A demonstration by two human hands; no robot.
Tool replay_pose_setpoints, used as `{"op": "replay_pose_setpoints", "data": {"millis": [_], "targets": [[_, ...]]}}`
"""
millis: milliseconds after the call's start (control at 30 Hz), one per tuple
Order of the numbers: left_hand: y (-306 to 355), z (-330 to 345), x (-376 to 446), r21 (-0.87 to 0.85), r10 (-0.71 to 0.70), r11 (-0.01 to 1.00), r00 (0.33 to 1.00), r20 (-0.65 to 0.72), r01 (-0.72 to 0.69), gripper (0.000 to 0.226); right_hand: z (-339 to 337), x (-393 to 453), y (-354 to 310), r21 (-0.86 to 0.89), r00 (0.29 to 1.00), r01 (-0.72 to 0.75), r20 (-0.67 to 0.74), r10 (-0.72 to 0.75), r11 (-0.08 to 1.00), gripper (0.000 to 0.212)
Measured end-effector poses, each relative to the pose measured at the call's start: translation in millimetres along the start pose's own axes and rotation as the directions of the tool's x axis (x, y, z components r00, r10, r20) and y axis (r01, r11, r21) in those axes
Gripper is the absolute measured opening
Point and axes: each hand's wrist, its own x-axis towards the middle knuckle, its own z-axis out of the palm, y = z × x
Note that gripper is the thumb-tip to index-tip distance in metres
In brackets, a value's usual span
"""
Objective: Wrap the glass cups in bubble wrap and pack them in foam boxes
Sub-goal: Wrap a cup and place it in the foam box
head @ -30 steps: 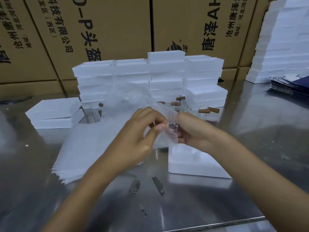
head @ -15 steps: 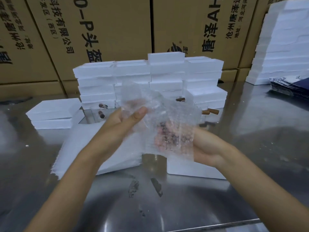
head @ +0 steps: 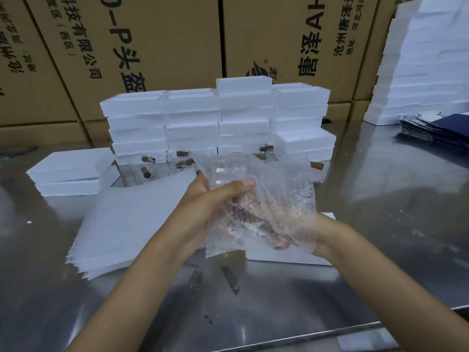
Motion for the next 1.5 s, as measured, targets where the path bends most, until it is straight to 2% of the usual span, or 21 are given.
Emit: {"op": "replay_pose_setpoints", "data": {"millis": [67, 133, 200, 267, 300, 333, 367, 433, 500, 533, 667, 733, 867, 967, 1033, 1133, 1233, 1300, 1367, 1433, 1500], "targets": [[-1.5, 3.0, -1.5, 0.015, 0.039, 0.999, 0.999, -0.002, -0.039, 0.117, -8.1, -6.2, -6.3, -0.087, 0.997, 0.069, 0.024, -0.068, 0.994, 0.022], [-2.7, 3.6, -1.4, -0.044, 0.085, 0.995, 0.996, -0.043, -0.086, 0.086, -15.5, -10.8, -17.8, -0.063, 0.982, 0.188, 0.003, -0.188, 0.98, 0.022], [-0.1, 1.8, 0.0, -0.203, 0.105, 0.972, 0.992, -0.07, -0.117, 0.064, -27.2, -7.0, -23.8, 0.034, 0.913, 0.333, -0.26, -0.314, 0.942, 0.016], [4.3, -1.9, 2.6, -0.35, 0.092, 0.929, 0.991, -0.092, -0.119, 0.04, -41.8, -3.6, -24.1, 0.092, 0.718, 0.474, -0.616, -0.324, 0.876, 0.015], [7.0, -3.0, 3.4, -0.405, 0.09, 0.906, 0.992, -0.093, -0.12, 0.025, -45.9, -3.5, -21.2, 0.083, 0.644, 0.504, -0.699, -0.311, 0.86, 0.02], [8.4, -3.2, 4.2, -0.444, 0.095, 0.887, 0.991, -0.09, -0.125, 0.015, -46.7, -5.2, -16.4, 0.073, 0.636, 0.506, -0.705, -0.314, 0.86, 0.024], [9.7, -0.5, 4.2, -0.471, 0.1, 0.873, 0.991, -0.084, -0.128, 0.013, -43.8, -7.4, -10.1, 0.071, 0.697, 0.482, -0.636, -0.332, 0.873, 0.031], [8.5, 10.5, 2.5, -0.501, 0.124, 0.854, 0.99, -0.064, -0.139, 0.024, -26.7, -12.1, -0.4, 0.053, 0.872, 0.388, -0.344, -0.348, 0.92, 0.051], [1.4, 26.1, -1.6, -0.504, 0.129, 0.856, 0.992, -0.017, -0.12, 0.032, -4.6, -16.1, 5.0, 0.036, 0.941, 0.328, -0.099, -0.323, 0.944, 0.043], [-3.2, 33.2, -4.2, -0.5, 0.114, 0.861, 0.993, 0.002, -0.098, 0.034, 3.4, -15.8, 7.1, 0.051, 0.939, 0.335, -0.096, -0.33, 0.941, 0.033], [-20.8, 34.2, -10.0, -0.412, 0.115, 0.906, 0.993, 0.026, -0.094, 0.058, 7.0, -10.1, -0.8, 0.104, 0.857, 0.326, -0.451, -0.247, 0.94, 0.021], [-25.5, 22.6, -15.8, -0.286, 0.086, 0.955, 0.996, 0.008, -0.08, 0.071, 2.2, -9.6, -2.6, 0.048, 0.848, 0.264, -0.488, -0.208, 0.963, 0.021], [-42.3, 2.3, -30.0, 0.09, 0.079, 0.991, 0.985, 0.153, -0.094, 0.066, -0.9, -18.5, 9.0, -0.152, 0.891, 0.146, -0.409, -0.197, 0.977, 0.048], [-52.7, -2.1, -36.0, 0.22, 0.121, 0.959, 0.96, 0.252, -0.179, 0.072, 1.4, -24.9, 18.8, -0.292, 0.905, 0.106, -0.368, -0.214, 0.951, 0.038], [-56.7, -3.6, -36.2, 0.31, 0.158, 0.921, 0.954, 0.253, -0.235, 0.075, 2.6, -25.5, 23.0, -0.378, 0.899, 0.094, -0.364, -0.242, 0.921, 0.04], [-60.3, -1.6, -35.0, 0.491, 0.188, 0.825, 0.956, 0.226, -0.278, 0.077, 5.3, -22.9, 26.2, -0.586, 0.867, 0.078, -0.359, -0.344, 0.807, 0.04], [-64.0, -0.8, -33.7, 0.44, 0.181, 0.862, 0.964, 0.196, -0.251, 0.065, 6.4, -16.8, 30.8, -0.71, 0.834, 0.074, -0.341, -0.434, 0.7, 0.042], [-68.7, -0.8, -30.3, 0.376, 0.229, 0.892, 0.968, 0.1, -0.25, 0.044, 7.2, -13.9, 34.4, -0.778, 0.82, 0.064, -0.315, -0.477, 0.625, 0.038], [-74.2, 0.7, -26.9, 0.4, 0.287, 0.879, 0.958, -0.004, -0.262, 0.025, 9.3, -13.4, 39.5, -0.796, 0.808, 0.072, -0.306, -0.504, 0.601, 0.025], [-78.8, 4.8, -24.3, 0.445, 0.3, 0.859, 0.953, -0.038, -0.253, 0.03, 15.1, -16.2, 43.2, -0.776, 0.779, 0.131, -0.304, -0.548, 0.616, 0.018], [-78.2, 8.9, -20.7, 0.427, 0.297, 0.868, 0.954, -0.036, -0.254, 0.032, 24.1, -21.7, 47.8, -0.784, 0.696, 0.268, -0.244, -0.676, 0.56, 0.029]]}}
